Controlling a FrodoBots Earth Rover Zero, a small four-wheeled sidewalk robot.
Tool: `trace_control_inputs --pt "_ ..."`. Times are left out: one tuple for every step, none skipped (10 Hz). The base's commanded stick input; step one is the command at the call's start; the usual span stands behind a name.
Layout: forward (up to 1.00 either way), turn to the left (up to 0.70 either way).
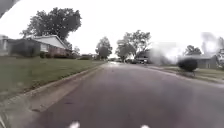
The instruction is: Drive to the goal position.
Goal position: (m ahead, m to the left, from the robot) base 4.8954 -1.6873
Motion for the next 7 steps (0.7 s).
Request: trace_control_inputs --pt "0.50 0.00" --pt "0.50 0.00" --pt "0.50 0.00" --pt "0.50 0.00" --pt "0.50 0.00" --pt "0.50 0.00" --pt "0.50 0.00"
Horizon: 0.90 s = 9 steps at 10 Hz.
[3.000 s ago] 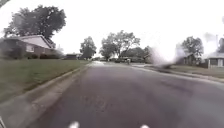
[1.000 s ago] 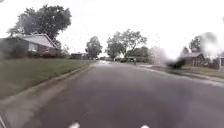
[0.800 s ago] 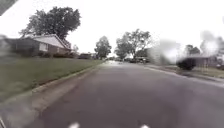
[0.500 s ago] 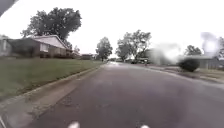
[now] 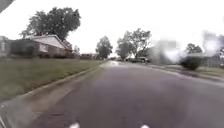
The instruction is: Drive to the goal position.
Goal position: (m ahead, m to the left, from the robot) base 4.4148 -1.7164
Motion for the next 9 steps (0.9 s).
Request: trace_control_inputs --pt "0.50 0.00" --pt "0.50 0.00" --pt "0.50 0.00" --pt "0.50 0.00" --pt "0.50 0.00" --pt "0.50 0.00" --pt "0.50 0.00" --pt "0.50 0.00" --pt "0.50 0.00"
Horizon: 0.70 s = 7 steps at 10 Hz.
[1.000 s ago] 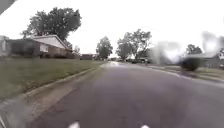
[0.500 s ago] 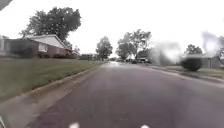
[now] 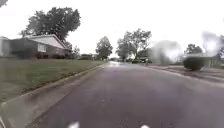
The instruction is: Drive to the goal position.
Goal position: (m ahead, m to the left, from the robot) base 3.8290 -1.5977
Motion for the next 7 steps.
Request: trace_control_inputs --pt "0.50 0.00" --pt "0.50 0.00" --pt "0.50 0.00" --pt "0.50 0.00" --pt "0.50 0.00" --pt "0.50 0.00" --pt "0.50 0.00"
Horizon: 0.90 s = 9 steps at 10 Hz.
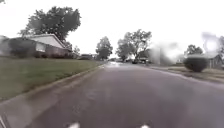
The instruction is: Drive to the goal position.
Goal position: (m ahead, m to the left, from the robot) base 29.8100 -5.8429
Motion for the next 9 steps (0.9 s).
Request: trace_control_inputs --pt "0.50 0.00" --pt "0.50 0.00" --pt "0.50 0.00" --pt "0.50 0.00" --pt "0.50 0.00" --pt "0.50 0.00" --pt "0.50 0.00" --pt "0.50 0.00" --pt "0.50 0.00"
